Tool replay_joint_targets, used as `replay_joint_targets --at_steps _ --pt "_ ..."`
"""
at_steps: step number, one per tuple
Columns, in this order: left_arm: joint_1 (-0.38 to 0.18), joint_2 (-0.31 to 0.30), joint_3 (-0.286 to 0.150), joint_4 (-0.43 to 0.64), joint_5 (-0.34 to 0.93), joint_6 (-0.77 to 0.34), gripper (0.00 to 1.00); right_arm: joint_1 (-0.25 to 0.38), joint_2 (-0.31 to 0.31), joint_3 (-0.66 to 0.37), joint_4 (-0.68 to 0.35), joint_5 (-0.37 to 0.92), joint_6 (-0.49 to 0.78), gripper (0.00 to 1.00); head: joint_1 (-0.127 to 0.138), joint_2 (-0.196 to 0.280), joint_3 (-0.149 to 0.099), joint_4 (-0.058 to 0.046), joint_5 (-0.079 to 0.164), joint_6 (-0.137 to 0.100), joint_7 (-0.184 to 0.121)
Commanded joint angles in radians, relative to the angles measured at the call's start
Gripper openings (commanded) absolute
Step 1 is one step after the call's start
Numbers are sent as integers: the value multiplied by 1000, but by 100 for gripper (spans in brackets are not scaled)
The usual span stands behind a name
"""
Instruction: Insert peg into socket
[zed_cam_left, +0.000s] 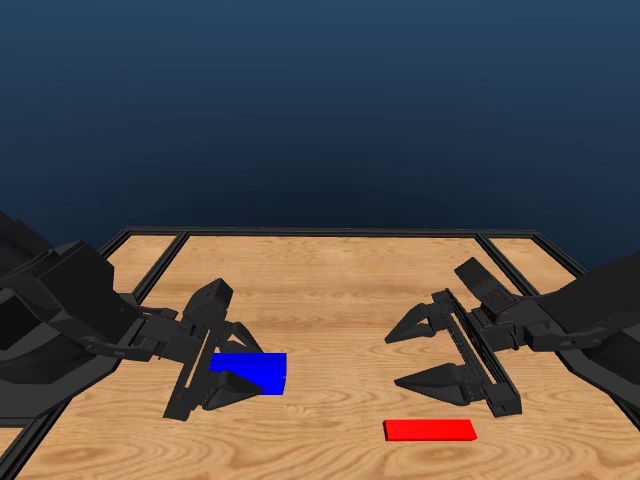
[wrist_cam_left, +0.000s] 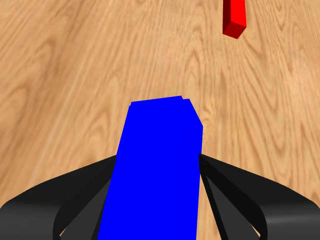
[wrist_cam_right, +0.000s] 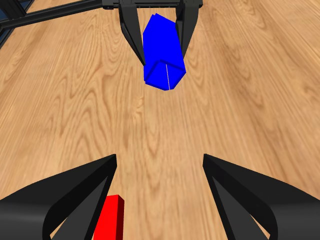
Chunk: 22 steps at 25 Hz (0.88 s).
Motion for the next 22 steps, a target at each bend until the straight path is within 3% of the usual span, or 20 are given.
replay_joint_targets --at_steps 1,5,11,13,14,15,16,18,20,21,22 --pt "24 20 20 -25 53 1 0 55 -8 -28 29 105 13 100 -13 -15 -9 -4 1 -9 -18" --pt "13 23 16 -39 70 19 0 103 15 -53 49 159 35 100 -30 -35 0 -10 12 -16 -30" --pt "-1 -25 -13 -67 99 93 0 140 62 -83 42 234 63 100 -51 -52 6 -16 20 -26 -38" --pt "-6 -69 -48 -76 129 128 0 149 67 -89 44 246 75 100 -54 -55 8 -17 23 -25 -38" --pt "12 -76 -38 -87 166 151 0 151 72 -77 46 249 82 100 -55 -55 8 -17 23 -25 -38" --pt "-2 -99 -64 -78 171 165 0 152 66 -82 47 244 90 100 -56 -56 9 -17 24 -25 -38" --pt "-1 -110 -61 -87 186 193 0 151 70 -73 51 245 93 100 -57 -56 9 -18 27 -25 -37" --pt "-13 -157 -102 -86 237 235 0 146 83 -68 49 258 88 100 -59 -57 10 -18 29 -25 -36" --pt "11 -188 -122 -96 302 260 0 154 83 -65 46 274 104 100 -61 -58 11 -18 33 -24 -34" --pt "-1 -250 -113 -96 316 260 0 161 81 -71 41 281 102 97 -61 -59 11 -18 34 -25 -34" --pt "-17 -222 -137 -89 293 285 0 153 83 -60 48 277 115 86 -62 -59 11 -18 35 -24 -33"
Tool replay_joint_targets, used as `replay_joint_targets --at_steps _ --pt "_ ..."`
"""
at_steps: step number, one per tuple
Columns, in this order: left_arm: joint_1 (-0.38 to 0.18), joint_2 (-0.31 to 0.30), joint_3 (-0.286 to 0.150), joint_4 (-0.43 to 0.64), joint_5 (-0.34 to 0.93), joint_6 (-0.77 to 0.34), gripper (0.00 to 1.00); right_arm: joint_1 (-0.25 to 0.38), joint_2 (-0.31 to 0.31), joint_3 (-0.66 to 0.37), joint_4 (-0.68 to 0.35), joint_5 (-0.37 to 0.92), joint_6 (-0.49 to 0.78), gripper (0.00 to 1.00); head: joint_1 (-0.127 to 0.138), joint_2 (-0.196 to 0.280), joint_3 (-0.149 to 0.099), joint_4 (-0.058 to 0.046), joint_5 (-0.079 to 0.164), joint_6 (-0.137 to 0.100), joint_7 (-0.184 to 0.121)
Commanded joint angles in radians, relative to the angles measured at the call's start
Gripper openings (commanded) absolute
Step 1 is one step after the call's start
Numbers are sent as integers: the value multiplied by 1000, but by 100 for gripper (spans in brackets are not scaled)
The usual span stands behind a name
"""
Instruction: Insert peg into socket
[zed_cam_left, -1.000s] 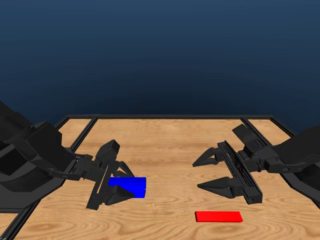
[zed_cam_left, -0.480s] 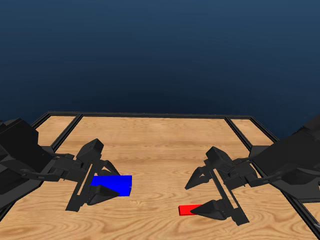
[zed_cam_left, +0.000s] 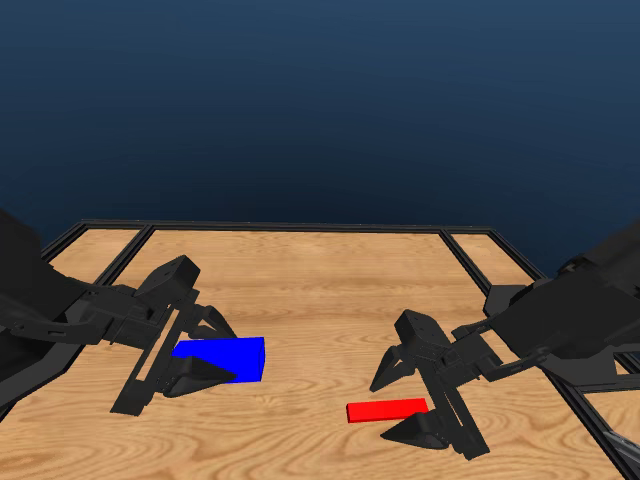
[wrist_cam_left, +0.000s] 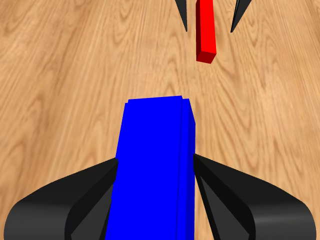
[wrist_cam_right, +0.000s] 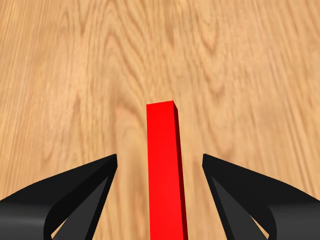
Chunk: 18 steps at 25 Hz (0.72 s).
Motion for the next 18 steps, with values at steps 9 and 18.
replay_joint_targets --at_steps 9,18 --pt "-28 -99 -67 17 84 49 0 5 0 -20 42 -59 -56 0 -6 -19 -4 0 0 2 9" --pt "-41 -120 -105 3 103 89 0 -91 -148 -74 -15 81 -121 0 4 -27 3 6 4 12 34"
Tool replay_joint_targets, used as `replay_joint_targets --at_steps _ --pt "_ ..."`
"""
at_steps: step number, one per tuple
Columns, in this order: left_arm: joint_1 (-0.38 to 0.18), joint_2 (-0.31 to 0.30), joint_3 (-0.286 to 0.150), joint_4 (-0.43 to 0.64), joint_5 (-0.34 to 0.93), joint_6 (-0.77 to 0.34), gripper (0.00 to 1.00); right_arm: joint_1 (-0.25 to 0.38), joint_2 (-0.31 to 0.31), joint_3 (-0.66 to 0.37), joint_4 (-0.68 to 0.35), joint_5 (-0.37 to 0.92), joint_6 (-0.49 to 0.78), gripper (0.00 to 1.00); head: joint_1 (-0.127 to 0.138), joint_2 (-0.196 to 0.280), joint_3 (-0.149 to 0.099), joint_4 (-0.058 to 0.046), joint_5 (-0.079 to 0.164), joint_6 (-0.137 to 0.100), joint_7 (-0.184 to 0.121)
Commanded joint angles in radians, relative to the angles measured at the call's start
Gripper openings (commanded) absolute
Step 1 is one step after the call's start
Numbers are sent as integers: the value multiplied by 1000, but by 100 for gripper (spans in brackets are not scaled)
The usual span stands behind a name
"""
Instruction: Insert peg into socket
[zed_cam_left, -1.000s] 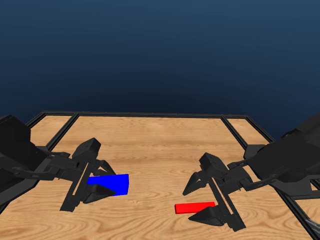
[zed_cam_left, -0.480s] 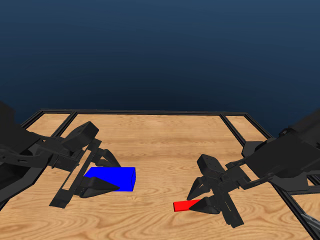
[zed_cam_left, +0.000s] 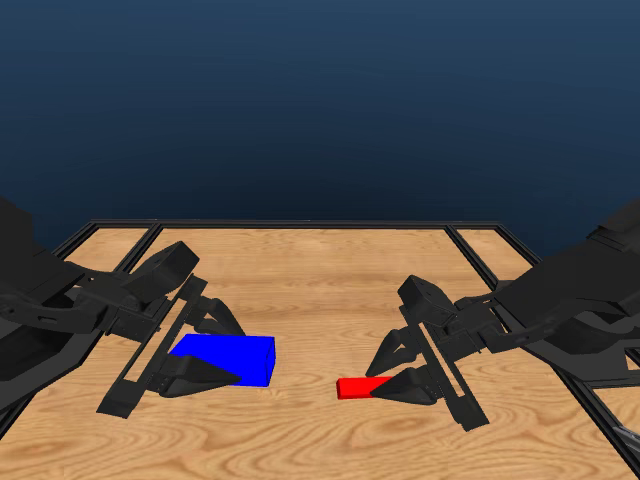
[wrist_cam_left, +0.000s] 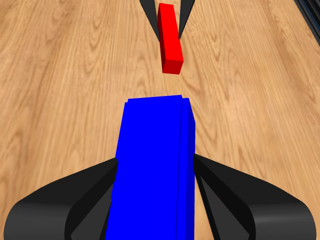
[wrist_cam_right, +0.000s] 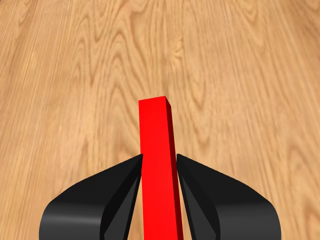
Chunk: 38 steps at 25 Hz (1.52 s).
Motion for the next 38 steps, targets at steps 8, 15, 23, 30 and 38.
replay_joint_targets --at_steps 8,15,23,30,38 --pt "-36 -34 -53 -30 -35 53 0 -79 -73 -191 -152 204 -36 0 31 -8 3 14 -2 26 26" --pt "-38 -27 -72 -49 -44 93 0 -89 -69 -274 -246 289 15 0 46 2 10 20 17 36 32" --pt "-32 -4 -93 -41 -37 103 0 -91 -41 -360 -332 365 69 0 45 8 12 19 29 33 26" --pt "-31 26 -99 -55 -61 95 0 -105 24 -449 -368 375 93 0 44 7 11 18 31 32 27" --pt "-37 16 -117 -76 -81 123 0 -101 111 -548 -353 351 129 0 50 8 8 18 28 28 24"
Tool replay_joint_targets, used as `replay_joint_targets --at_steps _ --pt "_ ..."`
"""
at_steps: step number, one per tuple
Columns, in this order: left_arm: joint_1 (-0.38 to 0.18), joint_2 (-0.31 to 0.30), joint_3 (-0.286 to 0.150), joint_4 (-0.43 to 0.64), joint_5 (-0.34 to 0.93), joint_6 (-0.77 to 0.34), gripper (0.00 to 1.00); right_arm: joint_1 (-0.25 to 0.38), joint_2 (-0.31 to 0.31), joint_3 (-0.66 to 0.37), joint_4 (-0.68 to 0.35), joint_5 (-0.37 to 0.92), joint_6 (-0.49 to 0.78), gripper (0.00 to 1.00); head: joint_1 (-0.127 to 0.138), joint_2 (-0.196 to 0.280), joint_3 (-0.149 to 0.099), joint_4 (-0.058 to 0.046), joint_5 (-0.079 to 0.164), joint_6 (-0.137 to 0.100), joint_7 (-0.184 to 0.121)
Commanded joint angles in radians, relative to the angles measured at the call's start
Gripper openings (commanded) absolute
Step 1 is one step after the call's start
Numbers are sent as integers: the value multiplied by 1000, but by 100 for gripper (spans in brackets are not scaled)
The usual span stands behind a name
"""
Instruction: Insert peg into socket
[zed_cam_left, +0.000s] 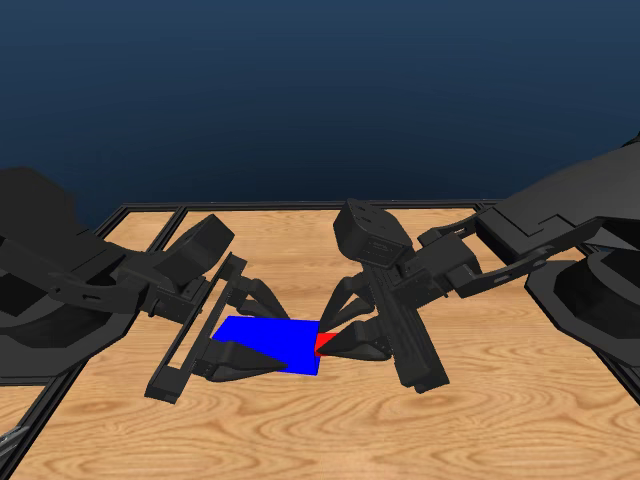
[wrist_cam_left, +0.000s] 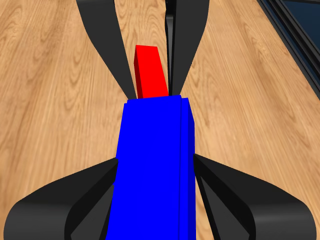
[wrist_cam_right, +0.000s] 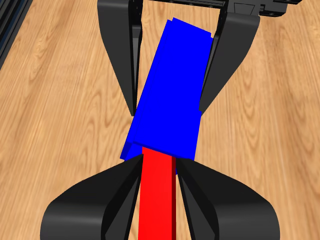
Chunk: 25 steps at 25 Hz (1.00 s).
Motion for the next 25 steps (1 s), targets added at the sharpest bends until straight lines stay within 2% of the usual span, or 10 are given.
replay_joint_targets --at_steps 1,4,5,7,11,15,16,17,24,25 --pt "12 -9 -25 -12 -70 19 0 1 22 -77 5 -44 17 100 4 1 -13 0 -12 -4 -4" --pt "3 5 -7 -40 -82 42 0 -1 3 -46 -3 -3 57 100 8 -3 -14 0 -17 -10 -11" --pt "18 -7 -32 -16 -38 21 0 4 -6 -29 -6 15 67 100 10 -4 -15 -1 -19 -14 -13" --pt "22 -10 -3 -39 -88 11 0 12 -29 6 -13 35 91 100 13 -6 -16 -1 -22 -18 -15" --pt "5 -10 -20 -35 -106 29 0 3 -102 90 -33 83 159 100 18 -11 -16 -2 -30 -26 -18" --pt "12 10 -3 -44 -113 43 0 -12 -163 194 -53 107 243 100 17 -14 -19 -5 -37 -36 -24" --pt "-8 5 -13 -51 -129 43 0 -13 -171 217 -53 113 263 100 16 -15 -19 -5 -38 -37 -25" --pt "8 3 -11 -55 -113 45 0 -14 -177 235 -53 95 273 100 16 -15 -19 -5 -39 -38 -26" --pt "-10 9 -7 -64 -129 62 0 -1 -147 327 -23 16 361 99 10 -18 -21 -8 -43 -41 -27" --pt "-14 1 -4 -40 -153 65 0 2 -133 333 -28 0 349 0 8 -18 -21 -8 -43 -41 -28"
